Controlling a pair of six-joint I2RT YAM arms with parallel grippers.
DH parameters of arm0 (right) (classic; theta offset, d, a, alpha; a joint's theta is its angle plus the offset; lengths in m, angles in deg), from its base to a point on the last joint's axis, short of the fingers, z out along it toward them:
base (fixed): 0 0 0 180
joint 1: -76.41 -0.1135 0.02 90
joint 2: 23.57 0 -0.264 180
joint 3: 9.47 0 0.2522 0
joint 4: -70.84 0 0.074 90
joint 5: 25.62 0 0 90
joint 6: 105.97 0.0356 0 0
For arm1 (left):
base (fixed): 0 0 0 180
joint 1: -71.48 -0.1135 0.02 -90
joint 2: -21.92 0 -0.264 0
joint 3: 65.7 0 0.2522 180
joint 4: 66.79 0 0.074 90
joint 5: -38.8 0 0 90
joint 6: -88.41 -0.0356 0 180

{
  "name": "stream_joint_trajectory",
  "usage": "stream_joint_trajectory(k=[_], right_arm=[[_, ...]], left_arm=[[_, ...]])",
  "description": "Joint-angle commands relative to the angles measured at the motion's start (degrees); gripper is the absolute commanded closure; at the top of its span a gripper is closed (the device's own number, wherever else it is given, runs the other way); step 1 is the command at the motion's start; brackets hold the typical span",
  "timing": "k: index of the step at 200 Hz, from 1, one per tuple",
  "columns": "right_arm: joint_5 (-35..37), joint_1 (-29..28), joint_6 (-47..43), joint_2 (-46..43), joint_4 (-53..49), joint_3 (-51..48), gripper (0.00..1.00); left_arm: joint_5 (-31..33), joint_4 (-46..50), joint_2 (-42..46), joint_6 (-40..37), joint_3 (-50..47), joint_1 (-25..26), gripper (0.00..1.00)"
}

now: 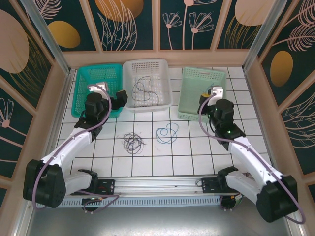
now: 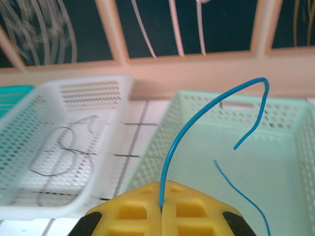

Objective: Untangle the cables

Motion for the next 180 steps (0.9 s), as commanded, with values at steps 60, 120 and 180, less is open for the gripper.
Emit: stream_joint_trajectory(k=[60,120,180], right_arm=[[-12.45,8.67,1.22,26.63,-3.92,14.07,0.76],[-8.96,8.67,4.32,26.42,-9.22,17.17,0.31],[-9.93,-0.95,5.28,17.44,-18.60,14.34,0.29]], left_arm=[[-0.56,-2.00,1.91,0.26,-2.06,0.23,0.01],[-0.29,-1.53,2.52,0.10,-3.21,0.23,0.02],[-1.43,-2.44,2.78,1.22,-3.99,0.19,0.01]])
